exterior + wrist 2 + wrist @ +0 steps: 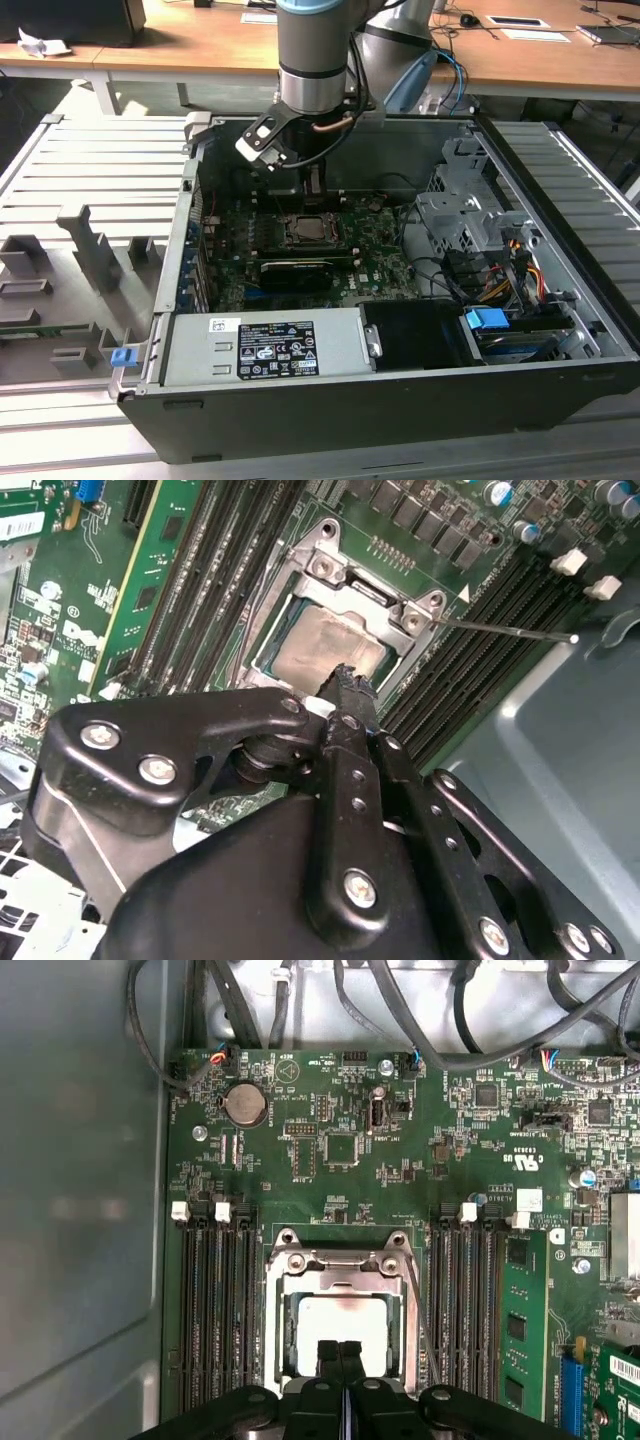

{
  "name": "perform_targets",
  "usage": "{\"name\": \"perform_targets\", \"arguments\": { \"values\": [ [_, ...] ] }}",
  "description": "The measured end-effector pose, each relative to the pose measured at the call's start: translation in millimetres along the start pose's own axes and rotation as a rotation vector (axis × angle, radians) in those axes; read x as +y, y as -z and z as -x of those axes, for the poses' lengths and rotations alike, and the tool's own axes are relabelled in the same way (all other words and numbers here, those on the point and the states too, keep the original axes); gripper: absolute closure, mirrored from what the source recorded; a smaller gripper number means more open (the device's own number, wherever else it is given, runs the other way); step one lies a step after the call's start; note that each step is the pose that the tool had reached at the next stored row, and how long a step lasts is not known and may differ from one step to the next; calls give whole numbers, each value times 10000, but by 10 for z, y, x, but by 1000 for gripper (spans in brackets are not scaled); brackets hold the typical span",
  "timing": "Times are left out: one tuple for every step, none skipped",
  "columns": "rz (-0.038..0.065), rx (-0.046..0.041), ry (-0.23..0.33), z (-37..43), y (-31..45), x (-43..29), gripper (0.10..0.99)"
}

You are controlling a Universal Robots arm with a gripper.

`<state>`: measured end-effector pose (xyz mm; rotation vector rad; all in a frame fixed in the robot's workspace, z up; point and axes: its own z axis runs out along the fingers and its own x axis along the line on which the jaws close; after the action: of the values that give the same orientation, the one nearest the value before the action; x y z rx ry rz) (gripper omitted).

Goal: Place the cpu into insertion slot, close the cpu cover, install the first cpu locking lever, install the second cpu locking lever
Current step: 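Close the cpu cover, then install the first cpu locking lever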

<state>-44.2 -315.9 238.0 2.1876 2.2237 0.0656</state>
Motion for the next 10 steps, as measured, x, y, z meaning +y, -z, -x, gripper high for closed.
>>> {"name": "perform_targets", "arguments": {
  "values": [
    [0, 0, -1, 0, 0, -4, 980],
    [0, 0, 0, 0, 0, -12, 980],
    [0, 0, 2, 0, 1, -12, 980],
    [0, 0, 0, 0, 2, -13, 980],
    [0, -14, -1, -1, 9, -13, 980],
    [-1, -24, 2, -1, 29, -11, 980],
    [0, -23, 2, -2, 39, -11, 980],
    [2, -21, 0, -2, 40, -13, 980],
    [1, -23, 0, -2, 42, -13, 980],
    [0, -25, 1, -2, 47, -13, 980]
  ]
}}
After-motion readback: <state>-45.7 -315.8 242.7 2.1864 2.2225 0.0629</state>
